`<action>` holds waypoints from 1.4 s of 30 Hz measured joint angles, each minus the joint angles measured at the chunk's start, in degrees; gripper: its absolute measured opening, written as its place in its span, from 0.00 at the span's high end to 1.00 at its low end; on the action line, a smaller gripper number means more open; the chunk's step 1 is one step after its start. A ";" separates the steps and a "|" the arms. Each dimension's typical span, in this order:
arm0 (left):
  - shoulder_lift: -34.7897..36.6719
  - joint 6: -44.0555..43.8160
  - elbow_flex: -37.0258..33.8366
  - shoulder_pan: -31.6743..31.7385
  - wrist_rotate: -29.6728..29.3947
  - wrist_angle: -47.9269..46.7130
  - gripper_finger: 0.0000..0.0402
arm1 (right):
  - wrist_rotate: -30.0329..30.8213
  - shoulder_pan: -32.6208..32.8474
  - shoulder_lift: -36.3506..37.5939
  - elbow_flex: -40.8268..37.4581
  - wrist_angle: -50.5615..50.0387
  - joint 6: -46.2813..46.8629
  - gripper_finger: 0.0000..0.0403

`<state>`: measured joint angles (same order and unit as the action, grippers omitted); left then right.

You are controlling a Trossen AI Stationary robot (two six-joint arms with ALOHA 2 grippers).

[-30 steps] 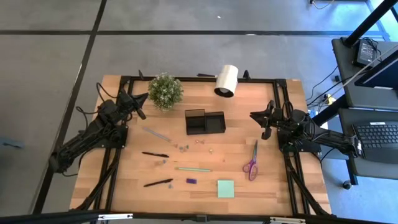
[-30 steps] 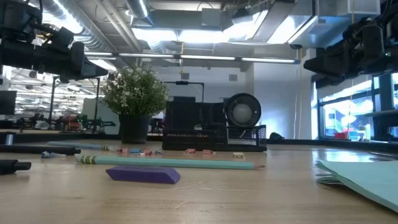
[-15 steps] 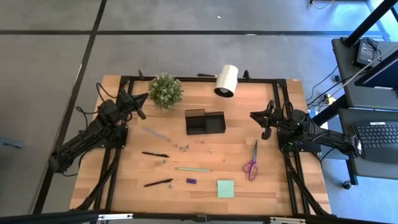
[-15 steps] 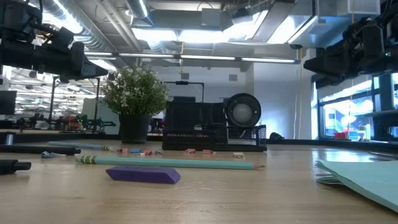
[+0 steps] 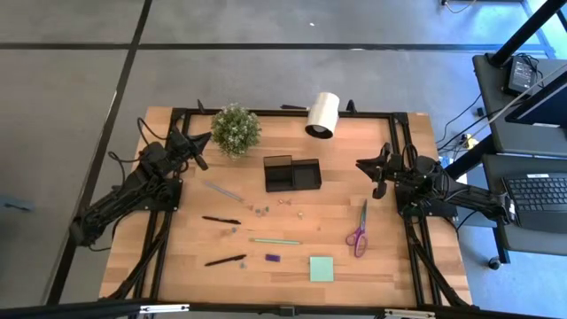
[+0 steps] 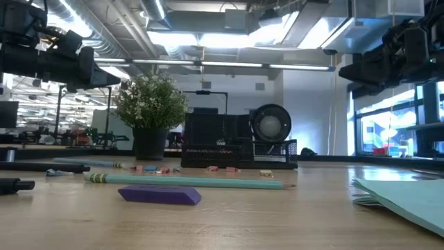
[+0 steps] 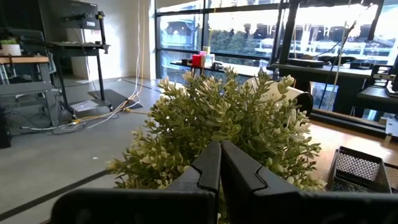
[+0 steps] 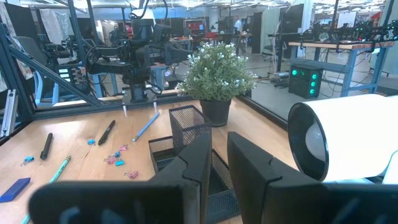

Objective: Pick and place office supplies into organizer

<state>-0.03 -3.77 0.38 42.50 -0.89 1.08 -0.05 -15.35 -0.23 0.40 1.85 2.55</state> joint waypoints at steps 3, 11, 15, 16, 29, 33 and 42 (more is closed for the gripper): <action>0.00 0.00 0.00 0.00 0.00 -0.02 0.98 | -0.01 0.01 0.00 -0.01 0.00 0.02 0.85; 0.02 0.00 0.00 0.00 0.00 0.00 0.98 | 0.00 0.01 0.00 -0.01 0.00 -0.09 0.85; 0.01 0.00 0.00 -0.01 0.01 -0.02 0.98 | 0.00 0.00 -0.01 -0.01 0.00 -0.21 0.85; 0.00 0.00 0.00 -0.01 0.13 -0.01 0.98 | 0.00 0.02 0.00 -0.02 0.00 -0.22 0.85; 0.01 -0.91 0.00 -0.02 2.03 0.80 0.79 | 0.04 0.00 -0.02 -0.02 0.00 -0.67 0.85; 0.01 -2.96 0.00 -0.01 2.25 2.08 0.77 | 0.07 0.00 -0.01 -0.01 0.00 -4.37 0.85; 0.00 -3.94 0.40 -0.16 10.20 11.49 0.78 | 0.07 0.01 0.00 -0.02 0.00 -4.62 0.85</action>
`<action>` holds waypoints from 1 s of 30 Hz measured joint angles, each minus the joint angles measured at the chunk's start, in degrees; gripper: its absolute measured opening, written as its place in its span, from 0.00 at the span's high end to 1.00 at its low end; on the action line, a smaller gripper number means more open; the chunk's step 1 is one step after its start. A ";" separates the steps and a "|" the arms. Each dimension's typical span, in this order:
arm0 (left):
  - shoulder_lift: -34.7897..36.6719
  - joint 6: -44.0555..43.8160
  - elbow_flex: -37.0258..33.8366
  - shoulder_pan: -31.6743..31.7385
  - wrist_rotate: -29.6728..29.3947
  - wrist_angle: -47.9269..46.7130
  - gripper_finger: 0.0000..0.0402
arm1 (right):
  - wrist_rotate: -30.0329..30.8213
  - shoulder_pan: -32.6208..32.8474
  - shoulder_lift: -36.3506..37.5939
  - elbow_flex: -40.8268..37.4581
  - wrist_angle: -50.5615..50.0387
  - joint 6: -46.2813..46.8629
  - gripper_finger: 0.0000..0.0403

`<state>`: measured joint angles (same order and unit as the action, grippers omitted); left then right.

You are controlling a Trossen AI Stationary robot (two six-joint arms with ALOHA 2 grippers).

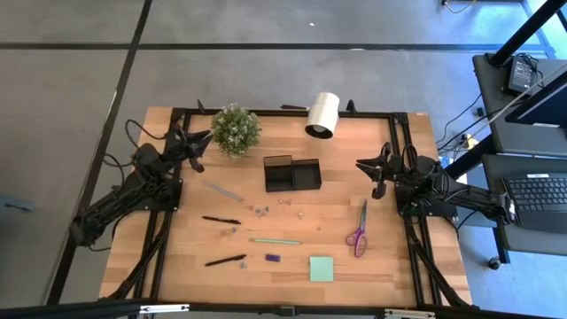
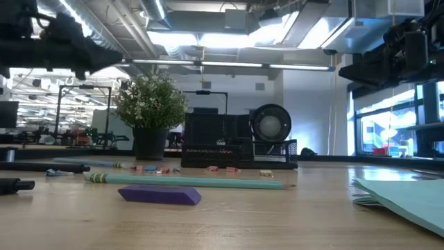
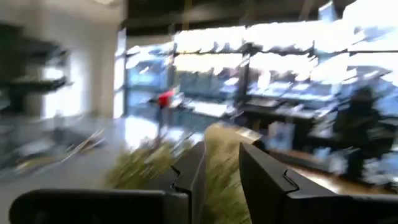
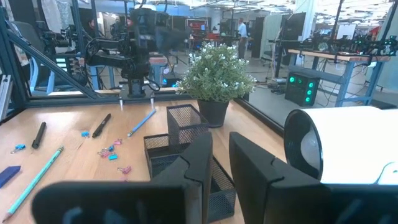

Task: Pick and place office supplies into organizer
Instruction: Put the blue eraser into the black desk organizer

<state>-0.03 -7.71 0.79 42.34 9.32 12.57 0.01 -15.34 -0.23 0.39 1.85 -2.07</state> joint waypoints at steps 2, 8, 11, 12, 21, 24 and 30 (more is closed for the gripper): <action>-0.07 0.00 1.19 -0.76 2.85 0.77 0.77 | 0.00 0.00 -0.01 0.00 0.00 0.00 0.85; -1.49 3.64 6.92 -6.36 5.83 3.57 0.74 | 0.00 -0.02 0.00 0.02 0.00 0.10 0.85; -3.87 6.66 10.62 -10.22 5.84 3.77 0.73 | 0.00 -0.02 -0.02 0.00 0.00 0.31 0.85; -5.08 7.53 11.89 -11.60 5.84 3.72 0.72 | 0.00 -0.01 0.00 0.00 0.00 0.33 0.85; -23.69 11.54 23.29 -26.70 5.82 4.77 0.68 | 0.00 0.00 -0.02 0.00 0.00 0.25 0.85; -31.74 13.74 27.42 -31.91 5.79 6.57 0.68 | 0.00 0.00 -0.01 0.00 0.00 0.24 0.85; -47.85 16.97 36.44 -40.72 0.94 5.92 0.68 | 0.00 0.00 -0.02 0.01 -0.01 0.29 0.85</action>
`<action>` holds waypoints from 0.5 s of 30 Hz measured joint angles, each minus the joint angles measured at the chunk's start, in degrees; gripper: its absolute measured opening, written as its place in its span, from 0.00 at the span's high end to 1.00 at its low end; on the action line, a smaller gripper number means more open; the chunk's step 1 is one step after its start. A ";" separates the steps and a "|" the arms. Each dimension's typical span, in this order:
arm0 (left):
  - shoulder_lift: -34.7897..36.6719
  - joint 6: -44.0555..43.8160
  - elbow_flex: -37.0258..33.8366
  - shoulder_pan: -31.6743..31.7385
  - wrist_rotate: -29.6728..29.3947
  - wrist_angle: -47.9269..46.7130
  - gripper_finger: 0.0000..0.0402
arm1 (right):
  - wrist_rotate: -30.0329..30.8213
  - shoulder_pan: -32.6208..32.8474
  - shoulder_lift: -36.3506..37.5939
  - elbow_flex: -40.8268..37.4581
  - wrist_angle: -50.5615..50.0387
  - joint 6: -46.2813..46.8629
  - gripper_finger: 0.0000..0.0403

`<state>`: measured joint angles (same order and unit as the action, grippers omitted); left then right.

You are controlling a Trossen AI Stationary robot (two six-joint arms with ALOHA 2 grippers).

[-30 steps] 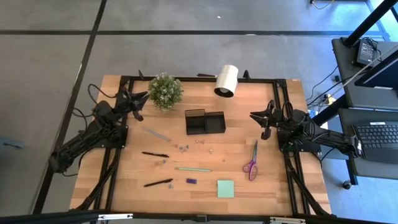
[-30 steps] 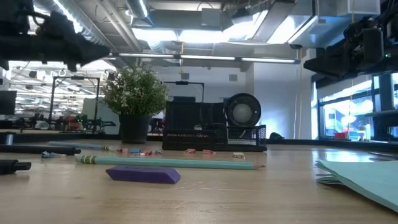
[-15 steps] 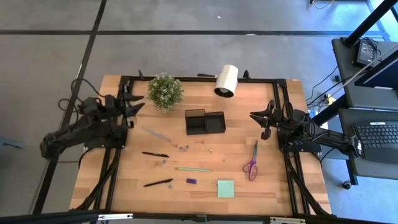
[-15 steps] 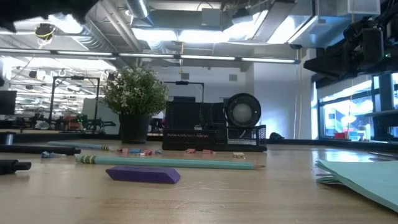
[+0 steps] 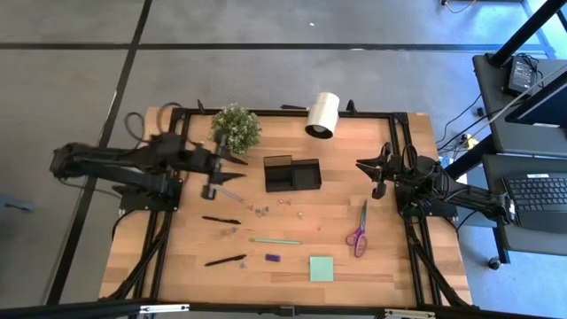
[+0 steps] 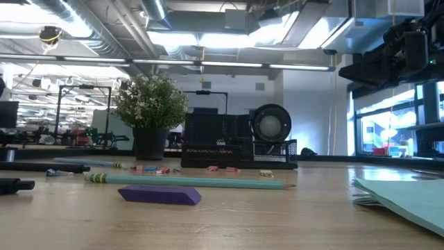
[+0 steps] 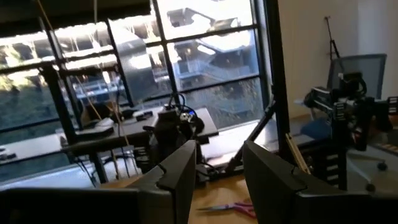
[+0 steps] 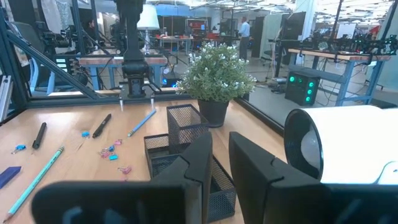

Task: Pick and place office supplies into organizer
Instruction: Put the blue eraser into the black desk organizer

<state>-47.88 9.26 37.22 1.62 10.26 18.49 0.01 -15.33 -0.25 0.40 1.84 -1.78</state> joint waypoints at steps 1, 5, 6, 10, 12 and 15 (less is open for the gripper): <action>-2.34 -0.01 1.59 -1.36 -1.26 -0.67 0.68 | 0.00 0.00 0.00 -0.01 0.01 0.00 0.85; -11.67 -1.05 7.86 -7.68 -9.47 -7.11 0.68 | 0.00 0.00 0.00 0.01 0.01 0.00 0.85; -14.00 -1.56 9.55 -9.33 -12.38 -9.23 0.68 | -0.02 0.00 0.00 -0.01 0.01 0.00 0.85; -22.27 -4.71 16.79 -15.40 -22.06 -17.98 0.68 | -0.02 0.00 0.00 0.00 -0.01 0.03 0.85; -26.29 -7.17 20.45 -18.26 -25.31 -21.64 0.68 | -0.02 0.00 0.01 0.01 -0.02 0.02 0.85; -31.77 -11.65 25.61 -22.08 -28.98 -24.94 0.68 | -0.02 -0.02 0.02 0.01 -0.03 0.04 0.85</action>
<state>-79.66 -2.39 62.84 -20.46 -18.72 -6.45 -0.01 -15.35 -0.23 0.40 1.80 -1.74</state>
